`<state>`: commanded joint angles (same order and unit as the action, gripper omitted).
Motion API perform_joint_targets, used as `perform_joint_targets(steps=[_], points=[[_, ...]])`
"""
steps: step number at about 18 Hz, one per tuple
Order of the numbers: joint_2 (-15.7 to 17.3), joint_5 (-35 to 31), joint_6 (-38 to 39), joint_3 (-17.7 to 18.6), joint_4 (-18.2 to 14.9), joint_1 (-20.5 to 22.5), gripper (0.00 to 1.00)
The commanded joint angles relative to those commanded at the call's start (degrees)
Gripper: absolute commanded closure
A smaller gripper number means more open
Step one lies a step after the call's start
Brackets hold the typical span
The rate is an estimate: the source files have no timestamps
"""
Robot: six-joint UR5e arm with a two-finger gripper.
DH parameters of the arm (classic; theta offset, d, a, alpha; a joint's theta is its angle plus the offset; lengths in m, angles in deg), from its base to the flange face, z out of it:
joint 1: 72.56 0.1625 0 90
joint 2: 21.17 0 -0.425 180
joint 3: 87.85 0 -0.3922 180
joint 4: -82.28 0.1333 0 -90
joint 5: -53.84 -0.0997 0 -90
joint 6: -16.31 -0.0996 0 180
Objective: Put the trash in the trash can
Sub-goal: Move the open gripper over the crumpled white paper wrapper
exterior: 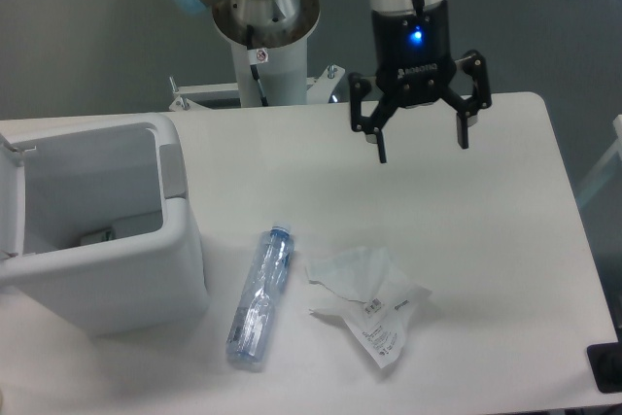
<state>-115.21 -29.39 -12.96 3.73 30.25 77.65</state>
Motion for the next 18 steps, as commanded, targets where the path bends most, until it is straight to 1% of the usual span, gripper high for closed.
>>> perform_joint_targets(steps=[2,5,7,8,10,14,18], points=[[-0.4,-1.8,-0.1,0.0,0.1,0.0,0.00],[-1.6,-2.0,-0.1,0.1,0.6,-0.3,0.00],[-3.4,-1.8,-0.1,0.1,2.0,-0.5,0.00],[-3.8,-1.8,0.0,0.4,2.8,-0.5,0.00],[-5.5,-2.0,0.1,0.7,4.9,-0.5,0.00],[-8.6,-2.0,0.6,0.4,5.5,-0.6,0.00],[-13.5,-1.9,-0.4,-2.4,6.1,-1.1,0.00]])
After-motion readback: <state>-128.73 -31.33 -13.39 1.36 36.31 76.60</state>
